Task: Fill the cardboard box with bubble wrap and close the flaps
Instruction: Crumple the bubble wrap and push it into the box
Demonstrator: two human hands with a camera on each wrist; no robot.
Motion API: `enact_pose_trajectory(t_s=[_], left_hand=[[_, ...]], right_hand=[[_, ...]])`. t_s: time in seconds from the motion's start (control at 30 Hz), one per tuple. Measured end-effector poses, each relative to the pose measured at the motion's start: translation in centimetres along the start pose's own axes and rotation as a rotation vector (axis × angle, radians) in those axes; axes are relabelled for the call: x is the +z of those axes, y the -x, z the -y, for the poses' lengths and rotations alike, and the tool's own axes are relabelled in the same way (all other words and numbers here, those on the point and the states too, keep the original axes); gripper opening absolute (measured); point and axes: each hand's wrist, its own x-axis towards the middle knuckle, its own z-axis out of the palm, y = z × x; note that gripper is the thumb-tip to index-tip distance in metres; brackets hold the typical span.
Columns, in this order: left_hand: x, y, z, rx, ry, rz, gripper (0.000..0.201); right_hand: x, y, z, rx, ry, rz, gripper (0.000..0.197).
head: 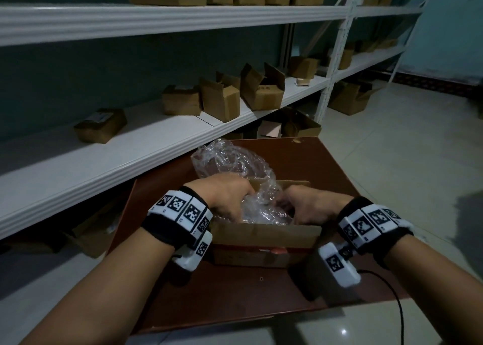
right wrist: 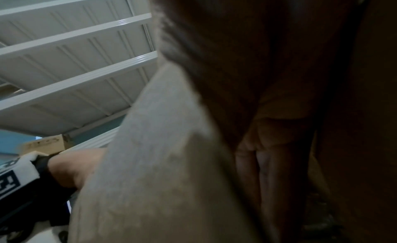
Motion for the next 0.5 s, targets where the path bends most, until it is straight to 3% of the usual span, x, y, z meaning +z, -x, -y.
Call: enact_pose_trajectory(t_s=[0.07,0.2,0.37,0.4,0.5], left_hand=[[0.1,0.2,-0.3,0.006,-0.058,-0.002,0.020],[0.2,0.6,-0.3,0.006,-0.106,-0.016,0.020],[0.3,0.7,-0.3,0.014,-0.116,-0.043,0.025],[0.3,0.7,-0.3,0.020,-0.120,-0.051,0.027],[0.5,0.7,-0.2,0.023,-0.108,-0.065,0.028]], right_hand=[[-0.1,0.1,0.2,0.004,0.024,0.001,0.057],[0.0,0.4,-0.9,-0.117,-0.071,-0.072,0.050],[-0.3,1.1,-0.4,-0.261,-0.597,-0.469,0.059],[-0.2,1.1,0.0,-0.276,-0.594,-0.543,0.056],[0.6,1.0,0.4,-0.330,-0.281,-0.825,0.042]])
